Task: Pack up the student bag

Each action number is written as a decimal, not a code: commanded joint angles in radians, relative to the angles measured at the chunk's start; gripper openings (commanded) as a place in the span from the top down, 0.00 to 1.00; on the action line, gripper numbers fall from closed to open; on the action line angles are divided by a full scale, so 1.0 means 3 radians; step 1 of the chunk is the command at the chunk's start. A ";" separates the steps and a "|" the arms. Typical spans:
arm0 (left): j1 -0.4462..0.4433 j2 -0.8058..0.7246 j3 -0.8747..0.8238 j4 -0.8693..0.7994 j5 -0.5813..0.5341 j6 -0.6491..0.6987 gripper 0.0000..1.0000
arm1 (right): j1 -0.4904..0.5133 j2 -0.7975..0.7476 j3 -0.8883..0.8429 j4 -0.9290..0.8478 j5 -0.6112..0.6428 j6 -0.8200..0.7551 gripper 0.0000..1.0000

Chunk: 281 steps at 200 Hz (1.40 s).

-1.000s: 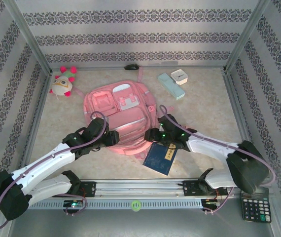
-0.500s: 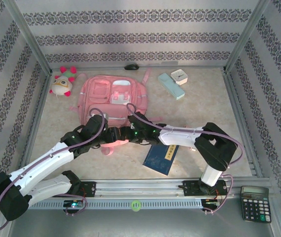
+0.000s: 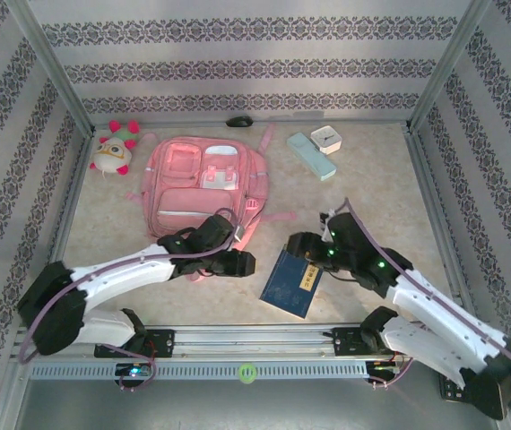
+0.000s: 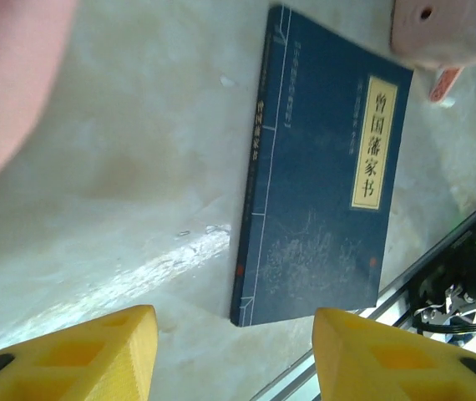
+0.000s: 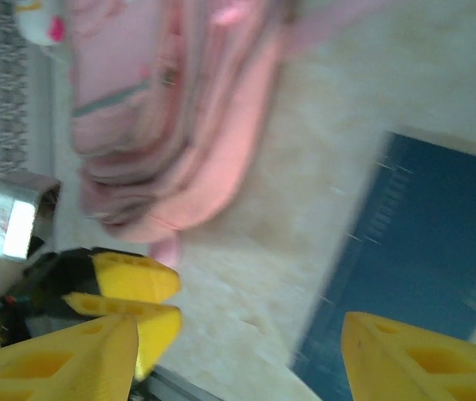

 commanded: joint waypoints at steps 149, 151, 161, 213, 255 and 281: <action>-0.0246 0.1595 0.0298 0.1486 0.1020 -0.0450 0.61 | -0.0086 0.0370 -0.1139 0.0682 -0.0400 0.0302 0.75; -0.0253 0.1591 0.0303 0.1486 0.1024 -0.0447 0.61 | -0.0086 0.0377 -0.1138 0.0705 -0.0408 0.0306 0.75; -0.0279 0.1563 0.0354 0.1472 0.1038 -0.0455 0.61 | -0.0079 0.0403 -0.1141 0.0811 -0.0442 0.0318 0.76; -0.0313 0.1411 0.0358 0.1368 0.1019 -0.0434 0.61 | -0.0032 0.0401 -0.1150 0.1011 -0.0487 0.0372 0.79; -0.0342 0.1220 0.0280 0.1663 0.1173 -0.0616 0.61 | -0.0034 0.0492 -0.1189 0.1233 -0.0578 0.0391 0.80; -0.0349 0.1039 0.0232 0.1834 0.1163 -0.0744 0.62 | -0.0036 0.0508 -0.1192 0.1299 -0.0604 0.0393 0.80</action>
